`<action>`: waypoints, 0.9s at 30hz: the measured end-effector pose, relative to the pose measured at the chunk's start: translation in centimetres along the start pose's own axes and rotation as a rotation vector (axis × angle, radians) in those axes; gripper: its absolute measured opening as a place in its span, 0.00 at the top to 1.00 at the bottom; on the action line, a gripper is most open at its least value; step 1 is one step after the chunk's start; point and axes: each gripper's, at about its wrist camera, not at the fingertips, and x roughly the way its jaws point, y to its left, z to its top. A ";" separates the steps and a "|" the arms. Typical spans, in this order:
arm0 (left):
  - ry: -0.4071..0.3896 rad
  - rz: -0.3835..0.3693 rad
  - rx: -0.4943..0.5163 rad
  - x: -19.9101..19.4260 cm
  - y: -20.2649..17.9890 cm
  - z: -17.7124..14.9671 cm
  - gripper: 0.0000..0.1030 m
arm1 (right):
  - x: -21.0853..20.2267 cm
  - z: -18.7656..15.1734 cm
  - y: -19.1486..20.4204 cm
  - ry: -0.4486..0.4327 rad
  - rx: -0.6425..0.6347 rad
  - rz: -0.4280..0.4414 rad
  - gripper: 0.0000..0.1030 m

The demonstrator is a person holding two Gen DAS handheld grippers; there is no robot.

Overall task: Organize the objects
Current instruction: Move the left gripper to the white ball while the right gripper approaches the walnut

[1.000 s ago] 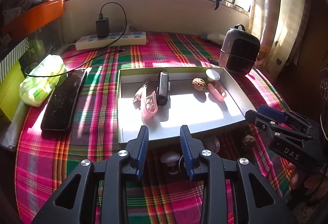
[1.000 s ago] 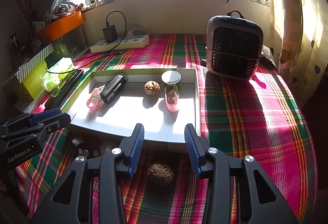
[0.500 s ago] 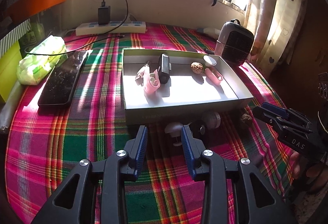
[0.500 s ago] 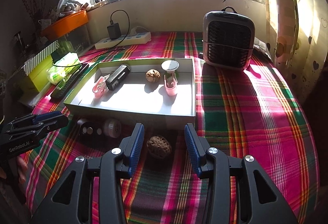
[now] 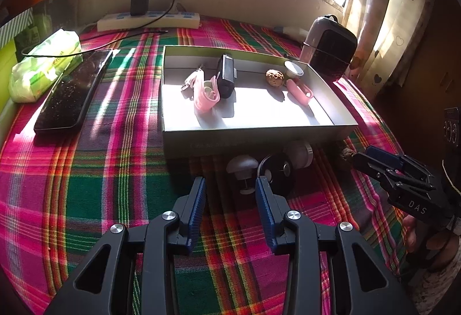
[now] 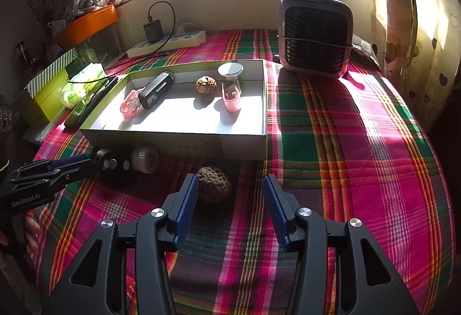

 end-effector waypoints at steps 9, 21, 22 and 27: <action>0.011 0.006 0.011 0.7 0.0 0.5 0.67 | 1.0 0.2 0.1 0.027 -0.002 0.009 0.47; 0.019 0.016 0.024 2.0 -0.6 1.3 0.67 | 1.9 0.3 0.4 0.055 -0.020 0.014 0.47; 0.019 0.016 0.020 2.0 -0.5 1.3 0.67 | 2.0 0.3 0.4 0.058 -0.019 0.013 0.47; 0.018 0.016 0.017 2.0 -0.5 1.3 0.67 | 2.2 0.4 0.4 0.061 -0.023 0.014 0.47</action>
